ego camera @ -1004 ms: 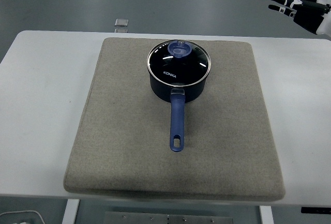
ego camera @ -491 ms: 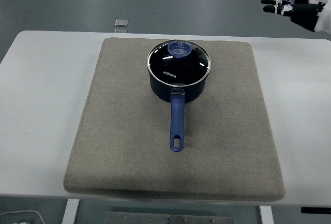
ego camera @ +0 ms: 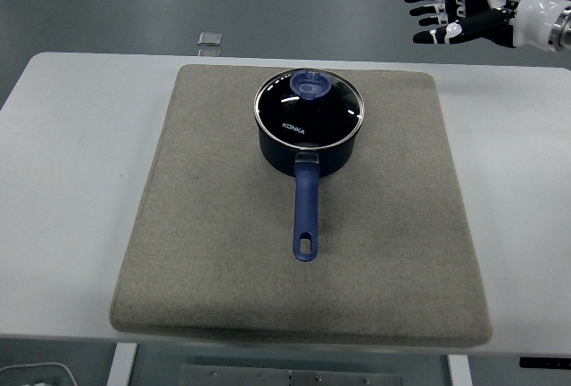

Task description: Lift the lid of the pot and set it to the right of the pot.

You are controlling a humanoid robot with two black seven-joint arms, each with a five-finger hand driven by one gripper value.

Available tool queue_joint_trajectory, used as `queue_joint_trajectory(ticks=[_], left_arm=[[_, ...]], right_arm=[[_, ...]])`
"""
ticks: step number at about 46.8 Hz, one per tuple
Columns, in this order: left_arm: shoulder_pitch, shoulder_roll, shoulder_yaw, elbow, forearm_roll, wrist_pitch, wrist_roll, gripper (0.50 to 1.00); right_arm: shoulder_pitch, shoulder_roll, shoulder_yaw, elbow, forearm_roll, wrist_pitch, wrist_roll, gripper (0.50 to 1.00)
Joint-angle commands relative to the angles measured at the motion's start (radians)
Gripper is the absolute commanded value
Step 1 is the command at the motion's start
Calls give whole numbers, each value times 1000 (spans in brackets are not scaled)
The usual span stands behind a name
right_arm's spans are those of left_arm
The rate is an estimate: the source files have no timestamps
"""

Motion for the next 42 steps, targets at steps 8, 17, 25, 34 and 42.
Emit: queue_joint_trajectory(ticks=[8,17,25,34,42], left_arm=[[0,0,0,0,0,0,0,1000],[0,0,0,0,0,0,0,1000],[2,0,0,0,0,0,0,1000],[0,0,0,0,0,0,0,1000],[0,0,0,0,0,0,0,1000]], right_arm=[[40,3,-4,37,-141,0,-3,928],[119,44,-60,37,-268,-20,-5,928],[159,118,-110,37,-333,-37,-8,928],[174,193,-144,36,-383,-45,-9,928],[176,221,-181,36,-484,-83,-11,928]])
